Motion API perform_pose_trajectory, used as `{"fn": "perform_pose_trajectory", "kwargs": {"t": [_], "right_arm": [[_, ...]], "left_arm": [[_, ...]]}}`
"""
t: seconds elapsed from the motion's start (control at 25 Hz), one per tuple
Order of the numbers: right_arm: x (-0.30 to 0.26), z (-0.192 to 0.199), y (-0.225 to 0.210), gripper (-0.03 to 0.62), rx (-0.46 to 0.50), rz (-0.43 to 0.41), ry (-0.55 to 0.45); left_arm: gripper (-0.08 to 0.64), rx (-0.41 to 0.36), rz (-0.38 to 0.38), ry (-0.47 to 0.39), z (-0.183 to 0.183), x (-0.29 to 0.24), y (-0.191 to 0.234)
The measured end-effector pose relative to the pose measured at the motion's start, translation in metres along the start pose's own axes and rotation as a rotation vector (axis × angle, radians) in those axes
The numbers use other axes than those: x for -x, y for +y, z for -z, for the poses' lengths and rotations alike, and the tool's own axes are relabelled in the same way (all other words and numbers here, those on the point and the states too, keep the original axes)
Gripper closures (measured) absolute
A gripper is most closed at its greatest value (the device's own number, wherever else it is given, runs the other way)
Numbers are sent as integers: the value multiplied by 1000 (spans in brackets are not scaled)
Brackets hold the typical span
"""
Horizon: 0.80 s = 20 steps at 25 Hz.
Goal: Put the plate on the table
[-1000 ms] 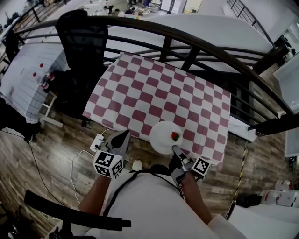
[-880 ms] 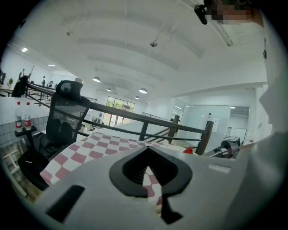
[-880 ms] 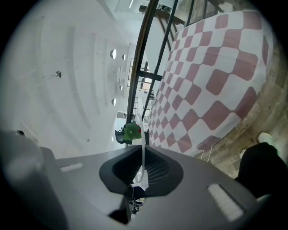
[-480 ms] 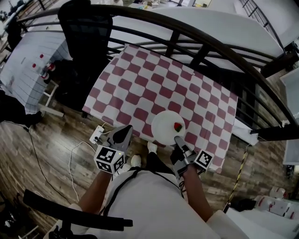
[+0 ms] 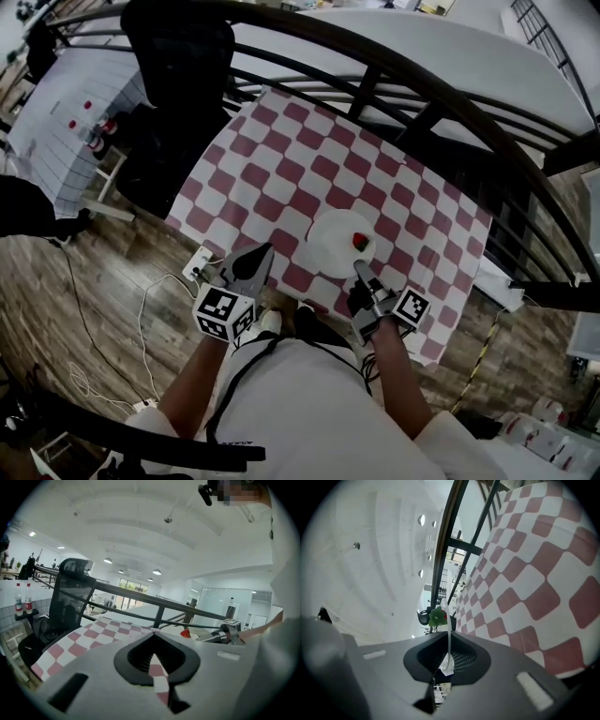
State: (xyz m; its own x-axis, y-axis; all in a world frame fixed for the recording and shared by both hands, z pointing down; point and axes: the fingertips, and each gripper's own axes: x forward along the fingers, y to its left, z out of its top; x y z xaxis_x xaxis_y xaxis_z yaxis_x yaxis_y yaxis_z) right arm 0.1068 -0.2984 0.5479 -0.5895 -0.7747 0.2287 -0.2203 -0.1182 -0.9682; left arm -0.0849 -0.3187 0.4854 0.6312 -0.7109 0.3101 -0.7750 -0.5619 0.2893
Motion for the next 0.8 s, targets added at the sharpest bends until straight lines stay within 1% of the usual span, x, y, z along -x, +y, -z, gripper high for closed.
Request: {"fn": "perform_pose_trajectory", "kwargs": {"t": [0.28, 0.52, 0.8], "right_arm": [[-36, -33, -20, 575, 6, 12, 53], [-59, -49, -37, 575, 2, 17, 99], [-85, -65, -50, 575, 4, 18, 123]], "left_arm": [[558, 10, -18, -1, -8, -38, 4], [558, 18, -49, 19, -1, -59, 6], [558, 37, -97, 36, 8, -72, 15]]}}
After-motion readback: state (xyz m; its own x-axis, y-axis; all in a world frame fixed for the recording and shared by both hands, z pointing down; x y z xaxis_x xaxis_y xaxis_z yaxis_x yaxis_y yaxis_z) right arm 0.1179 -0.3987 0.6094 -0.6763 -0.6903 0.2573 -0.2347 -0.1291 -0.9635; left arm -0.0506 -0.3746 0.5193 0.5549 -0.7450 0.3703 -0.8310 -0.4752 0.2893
